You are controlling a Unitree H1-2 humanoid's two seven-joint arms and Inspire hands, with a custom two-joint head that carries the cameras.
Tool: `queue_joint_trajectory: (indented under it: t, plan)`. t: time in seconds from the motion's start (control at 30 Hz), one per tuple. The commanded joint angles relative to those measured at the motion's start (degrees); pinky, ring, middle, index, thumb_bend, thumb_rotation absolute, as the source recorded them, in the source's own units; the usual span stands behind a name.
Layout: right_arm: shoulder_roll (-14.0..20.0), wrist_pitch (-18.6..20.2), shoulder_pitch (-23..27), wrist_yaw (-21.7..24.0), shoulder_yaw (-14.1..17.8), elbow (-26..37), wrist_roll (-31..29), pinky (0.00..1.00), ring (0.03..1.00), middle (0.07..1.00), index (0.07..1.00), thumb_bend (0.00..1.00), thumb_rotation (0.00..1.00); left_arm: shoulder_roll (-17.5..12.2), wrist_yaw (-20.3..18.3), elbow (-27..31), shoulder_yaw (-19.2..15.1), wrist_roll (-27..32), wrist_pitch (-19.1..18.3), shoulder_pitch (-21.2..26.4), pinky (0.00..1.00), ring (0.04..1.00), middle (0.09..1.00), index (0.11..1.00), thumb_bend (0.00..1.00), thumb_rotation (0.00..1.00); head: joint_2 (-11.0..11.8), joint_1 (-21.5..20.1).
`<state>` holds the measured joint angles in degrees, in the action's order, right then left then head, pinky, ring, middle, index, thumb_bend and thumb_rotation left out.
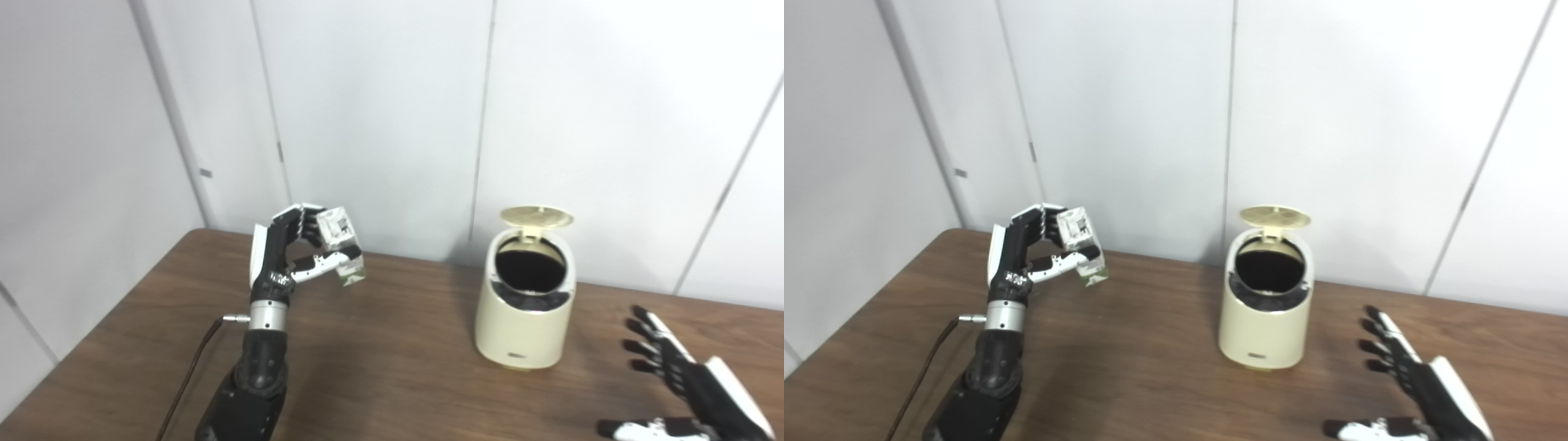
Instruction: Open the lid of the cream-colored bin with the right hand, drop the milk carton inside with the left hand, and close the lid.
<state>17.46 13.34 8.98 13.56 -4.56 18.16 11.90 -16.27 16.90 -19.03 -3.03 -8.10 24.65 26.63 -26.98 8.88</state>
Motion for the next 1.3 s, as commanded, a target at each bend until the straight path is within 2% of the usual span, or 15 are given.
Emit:
queue_joint_trajectory:
  t: [0.0,0.23,0.37,0.47,0.63,0.87,1.13,1.27]
  plan:
    - [0.22,-3.1,1.9,-1.22,0.23,0.03,0.58,0.77,0.875,0.941,0.968,0.76,0.1,-0.02,-1.61,4.77,0.15,-0.09,0.88,3.2,0.4,0.434,0.494,0.514,0.5,0.0,0.06,-0.45]
    - [-0.15,-5.62,2.4,-1.8,-0.28,-2.7,2.21,0.74,0.861,0.938,0.961,0.75,0.14,4.48,-5.89,12.55,1.85,-1.12,-2.57,5.49,0.41,0.439,0.493,0.51,0.5,0.0,0.42,-3.16]
    - [-0.56,-5.56,2.61,-2.0,-0.24,-3.53,2.78,0.72,0.857,0.937,0.962,0.75,0.17,6.93,-8.15,13.72,2.89,0.0,-2.03,6.9,0.4,0.436,0.494,0.513,0.5,0.0,0.58,-4.56]
    - [-0.87,-6.56,3.0,-2.27,-0.21,-4.75,2.79,0.69,0.851,0.941,0.964,0.75,0.17,8.81,-9.14,13.6,3.48,0.2,-1.57,8.01,0.4,0.438,0.492,0.512,0.5,0.0,0.89,-5.84]
    - [-1.04,-6.13,3.42,-2.34,-0.25,-5.52,3.8,0.66,0.833,0.948,0.97,0.75,0.19,11.7,-10.82,13.24,4.33,0.69,-1.18,9.7,0.4,0.441,0.489,0.509,0.5,0.0,1.19,-7.1]
    - [-1.27,-5.03,3.52,-2.54,-0.11,-5.54,4.61,0.74,0.87,0.951,0.972,0.76,0.22,14.81,-11.79,11.67,5.15,1.12,0.9,11.45,0.4,0.439,0.491,0.512,0.5,0.0,1.48,-8.17]
    - [-1.77,-4.03,3.38,-3.01,-0.33,-5.0,5.22,0.73,0.867,0.951,0.971,0.76,0.25,17.87,-12.63,9.03,6.26,1.8,2.05,12.56,0.4,0.437,0.491,0.515,0.5,0.0,1.54,-10.06]
    - [-1.97,-3.11,3.11,-3.11,-0.46,-4.14,5.76,0.76,0.872,0.952,0.971,0.76,0.24,18.53,-12.81,7.56,6.93,1.98,2.17,13.05,0.4,0.439,0.49,0.512,0.5,0.0,1.37,-10.48]
